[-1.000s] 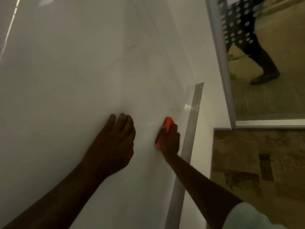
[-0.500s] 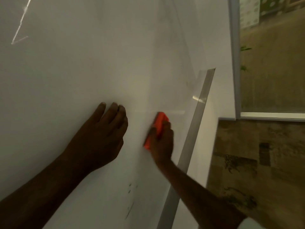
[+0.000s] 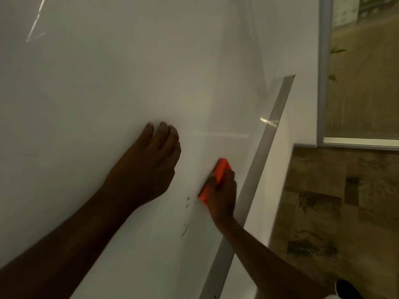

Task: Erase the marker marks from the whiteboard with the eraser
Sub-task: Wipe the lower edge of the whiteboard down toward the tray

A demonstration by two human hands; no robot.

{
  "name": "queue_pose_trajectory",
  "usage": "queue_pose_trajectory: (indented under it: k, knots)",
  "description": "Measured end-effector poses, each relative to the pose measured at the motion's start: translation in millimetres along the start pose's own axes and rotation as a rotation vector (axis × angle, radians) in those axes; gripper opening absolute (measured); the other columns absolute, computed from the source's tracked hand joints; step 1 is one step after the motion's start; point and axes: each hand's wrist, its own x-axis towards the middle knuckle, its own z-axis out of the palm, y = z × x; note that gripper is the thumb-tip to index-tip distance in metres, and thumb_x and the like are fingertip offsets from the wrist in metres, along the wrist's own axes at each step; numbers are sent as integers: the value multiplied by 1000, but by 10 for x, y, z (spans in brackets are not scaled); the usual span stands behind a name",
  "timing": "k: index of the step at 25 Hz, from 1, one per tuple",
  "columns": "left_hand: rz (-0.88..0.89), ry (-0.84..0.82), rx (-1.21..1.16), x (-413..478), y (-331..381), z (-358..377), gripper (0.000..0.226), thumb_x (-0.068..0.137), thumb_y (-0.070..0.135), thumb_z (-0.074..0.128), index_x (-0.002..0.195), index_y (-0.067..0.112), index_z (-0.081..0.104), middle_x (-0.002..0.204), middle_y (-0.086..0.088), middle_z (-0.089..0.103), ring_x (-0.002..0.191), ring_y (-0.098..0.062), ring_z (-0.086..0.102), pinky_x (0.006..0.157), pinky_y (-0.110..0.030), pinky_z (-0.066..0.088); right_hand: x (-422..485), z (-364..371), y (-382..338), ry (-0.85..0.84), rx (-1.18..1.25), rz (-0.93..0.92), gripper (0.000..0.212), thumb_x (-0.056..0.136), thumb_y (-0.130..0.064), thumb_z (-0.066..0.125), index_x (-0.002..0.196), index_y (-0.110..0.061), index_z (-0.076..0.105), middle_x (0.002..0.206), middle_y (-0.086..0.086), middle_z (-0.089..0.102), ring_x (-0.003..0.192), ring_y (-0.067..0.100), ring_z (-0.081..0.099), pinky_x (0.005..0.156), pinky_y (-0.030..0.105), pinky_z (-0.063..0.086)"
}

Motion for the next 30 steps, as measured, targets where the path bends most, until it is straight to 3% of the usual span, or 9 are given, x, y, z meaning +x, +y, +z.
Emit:
queue_pose_trajectory:
  k: [5, 7, 10, 12, 17, 19, 23, 26, 30]
  knots:
    - [-6, 81, -67, -161, 21, -20, 44, 89, 18, 49, 120, -10, 63, 133, -35, 56, 127, -52, 52, 110, -63, 38, -1013, -80, -368, -255, 10, -387, 57, 93, -63, 46, 127, -17, 52, 110, -5, 53, 83, 2, 57, 66, 12, 50]
    - [0, 64, -74, -325, 77, -58, 44, 91, 18, 46, 121, -9, 62, 134, -35, 55, 129, -51, 50, 111, -62, 37, -899, -125, 138, -214, -89, -264, 45, 94, -54, 53, 127, -24, 47, 110, -1, 57, 86, 12, 62, 68, 19, 53]
    - [10, 21, -69, -481, 127, -109, 45, 92, 19, 43, 122, -9, 62, 135, -34, 55, 129, -51, 50, 111, -62, 38, -711, -172, 452, -141, -55, 154, 57, 94, -45, 60, 140, -22, 36, 123, 6, 59, 108, 31, 64, 86, 40, 58]
    - [-1, 33, -61, -494, 127, -128, 44, 91, 19, 46, 121, -9, 63, 134, -34, 56, 127, -51, 52, 109, -62, 39, -934, -88, 216, -182, 42, 120, 60, 94, -47, 59, 142, -20, 35, 127, 4, 57, 110, 25, 62, 89, 39, 58]
    - [-20, 44, -78, -537, 149, -174, 44, 91, 20, 48, 120, -10, 62, 134, -35, 55, 128, -51, 51, 110, -62, 39, -1558, -150, -39, -369, 10, -296, 48, 95, -56, 51, 124, -18, 49, 111, -3, 51, 86, 7, 61, 68, 17, 55]
    - [-38, 21, -76, -626, 212, -188, 44, 93, 20, 47, 122, -9, 61, 137, -35, 54, 131, -51, 48, 112, -62, 36, -1366, -222, 374, -344, -58, -179, 42, 96, -48, 56, 127, -21, 46, 114, 2, 56, 92, 15, 64, 72, 21, 57]
    - [-74, -36, -92, -897, 467, -178, 47, 94, 22, 47, 128, -8, 57, 142, -34, 49, 135, -51, 43, 114, -63, 32, -1381, -269, 774, -286, -84, 271, 69, 95, -40, 60, 150, -14, 27, 138, 14, 51, 120, 36, 57, 96, 44, 53]
    - [-108, -53, -120, -974, 682, -121, 47, 92, 20, 51, 129, -8, 57, 143, -33, 48, 137, -50, 42, 116, -63, 28, -2168, -194, 549, -443, 121, 202, 73, 92, -58, 56, 150, -24, 26, 139, 1, 51, 120, 17, 59, 94, 38, 56]
    - [-129, -85, -186, -1144, 964, -80, 46, 91, 16, 54, 130, -8, 58, 145, -33, 47, 140, -49, 39, 118, -62, 25, -2496, -292, 819, -527, 44, 56, 40, 93, -58, 53, 124, -49, 30, 119, -2, 56, 101, 4, 64, 78, 21, 58]
